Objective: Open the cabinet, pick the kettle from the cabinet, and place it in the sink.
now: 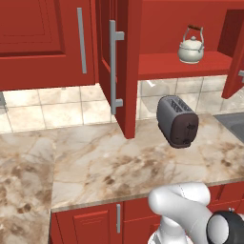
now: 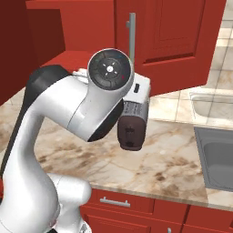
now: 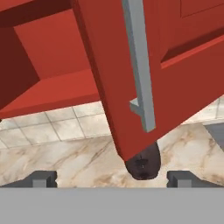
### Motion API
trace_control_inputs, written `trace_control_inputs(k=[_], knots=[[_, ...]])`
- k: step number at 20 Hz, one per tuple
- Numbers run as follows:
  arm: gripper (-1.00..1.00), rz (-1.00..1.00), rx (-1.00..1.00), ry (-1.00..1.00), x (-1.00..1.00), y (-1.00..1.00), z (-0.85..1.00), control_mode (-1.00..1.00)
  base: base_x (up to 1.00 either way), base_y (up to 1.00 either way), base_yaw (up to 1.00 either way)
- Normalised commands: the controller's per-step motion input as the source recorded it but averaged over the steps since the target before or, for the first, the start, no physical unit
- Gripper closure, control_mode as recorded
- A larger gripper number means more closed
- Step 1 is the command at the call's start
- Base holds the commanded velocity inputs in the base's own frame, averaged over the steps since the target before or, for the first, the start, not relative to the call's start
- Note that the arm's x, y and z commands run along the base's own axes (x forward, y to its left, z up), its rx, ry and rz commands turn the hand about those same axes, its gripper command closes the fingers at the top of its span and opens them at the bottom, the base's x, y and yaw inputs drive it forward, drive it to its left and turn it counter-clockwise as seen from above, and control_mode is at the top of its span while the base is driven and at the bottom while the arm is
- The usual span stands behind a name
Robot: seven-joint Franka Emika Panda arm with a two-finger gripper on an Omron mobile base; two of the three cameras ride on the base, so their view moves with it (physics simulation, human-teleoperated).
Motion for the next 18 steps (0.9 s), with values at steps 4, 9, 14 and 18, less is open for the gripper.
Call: trace_control_inputs(k=[4,9,14,18], knots=[[-1.00,-0.13,0.00,0.03,-0.12,0.42,-0.04,-1.00,0.00,0.00,0.00],[-1.00,-0.15,0.03,0.08,-0.11,0.40,0.00,-1.00,0.00,0.00,0.00],[-1.00,-0.13,0.09,0.04,-0.01,0.36,0.00,-1.00,0.00,0.00,0.00],[-1.00,-0.14,0.13,0.14,0.08,0.33,0.00,-1.00,0.00,0.00,0.00]])
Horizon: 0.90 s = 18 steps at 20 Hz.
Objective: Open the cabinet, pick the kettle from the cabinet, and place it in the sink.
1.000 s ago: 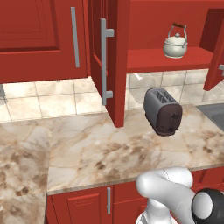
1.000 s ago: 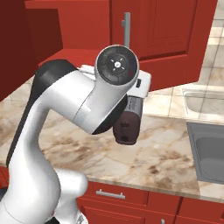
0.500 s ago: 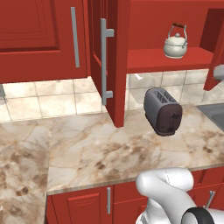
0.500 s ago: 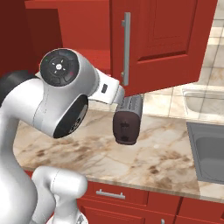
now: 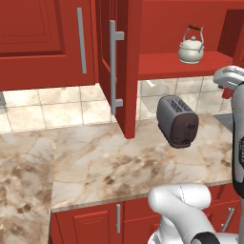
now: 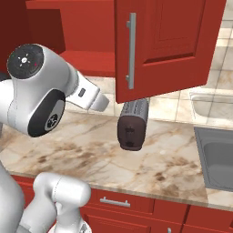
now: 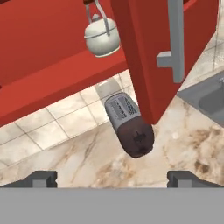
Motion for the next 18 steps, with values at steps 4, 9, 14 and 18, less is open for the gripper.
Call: trace_control_inputs(k=[4,9,14,18], knots=[[-1.00,-0.14,0.15,0.09,0.22,0.24,0.00,-1.00,0.00,0.00,0.00],[-1.00,-0.15,0.17,0.01,0.26,0.15,0.00,-1.00,0.00,0.00,0.00],[-1.00,-0.19,0.17,0.00,0.27,0.22,0.00,-1.00,0.00,0.00,0.00],[-1.00,-0.22,0.19,0.00,0.30,0.20,0.00,-1.00,0.00,0.00,0.00]])
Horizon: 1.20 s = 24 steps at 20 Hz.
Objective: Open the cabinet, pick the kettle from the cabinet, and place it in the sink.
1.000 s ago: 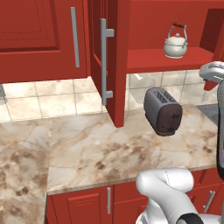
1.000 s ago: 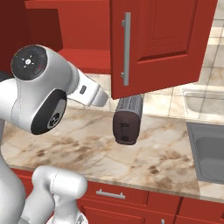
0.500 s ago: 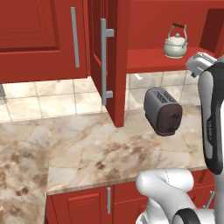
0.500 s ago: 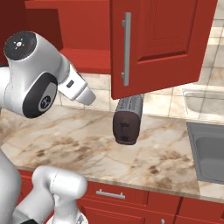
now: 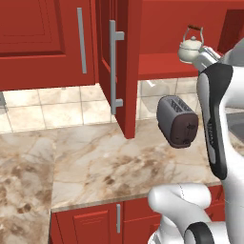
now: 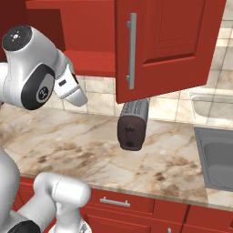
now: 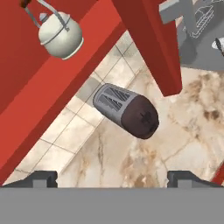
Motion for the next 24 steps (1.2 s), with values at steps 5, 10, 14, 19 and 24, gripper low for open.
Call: trace_control_inputs(k=[5,10,14,19,24], knots=[[-1.00,-0.25,0.18,0.00,0.31,0.23,0.00,-1.00,0.00,0.00,0.00],[-1.00,-0.26,0.17,0.00,0.27,0.22,0.00,-1.00,0.00,0.00,0.00],[-1.00,-0.27,0.16,0.00,0.20,0.22,0.00,-1.00,0.00,0.00,0.00],[-1.00,-0.28,0.15,0.00,0.22,0.21,0.00,-1.00,0.00,0.00,0.00],[-1.00,-0.26,0.14,0.00,0.21,0.15,0.00,-1.00,0.00,0.00,0.00]])
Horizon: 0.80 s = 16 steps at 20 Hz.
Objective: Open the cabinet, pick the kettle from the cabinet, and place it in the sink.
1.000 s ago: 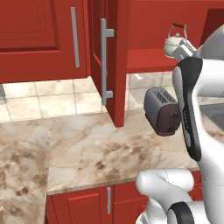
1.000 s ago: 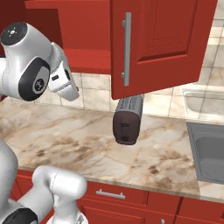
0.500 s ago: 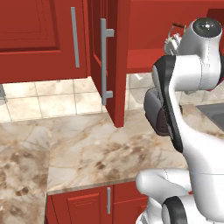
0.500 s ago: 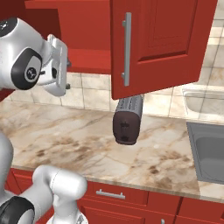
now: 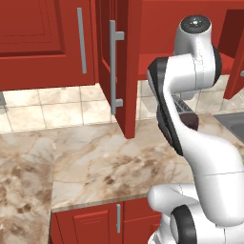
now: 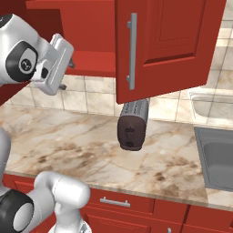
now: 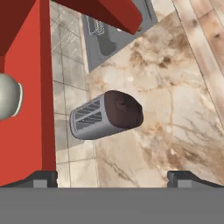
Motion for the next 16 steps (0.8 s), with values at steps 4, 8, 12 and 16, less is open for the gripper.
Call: trace_control_inputs(k=[4,8,12,16], knots=[[-1.00,-0.26,0.13,0.03,0.19,0.04,0.00,-1.00,0.00,0.00,0.00],[-1.00,-0.28,0.13,0.02,0.25,0.05,0.00,-1.00,0.00,0.00,0.00],[-1.00,-0.29,0.13,0.01,0.27,0.02,0.00,-1.00,0.00,0.00,0.00],[-1.00,-0.28,0.12,0.03,0.28,-0.07,0.00,-1.00,0.00,0.00,0.00]])
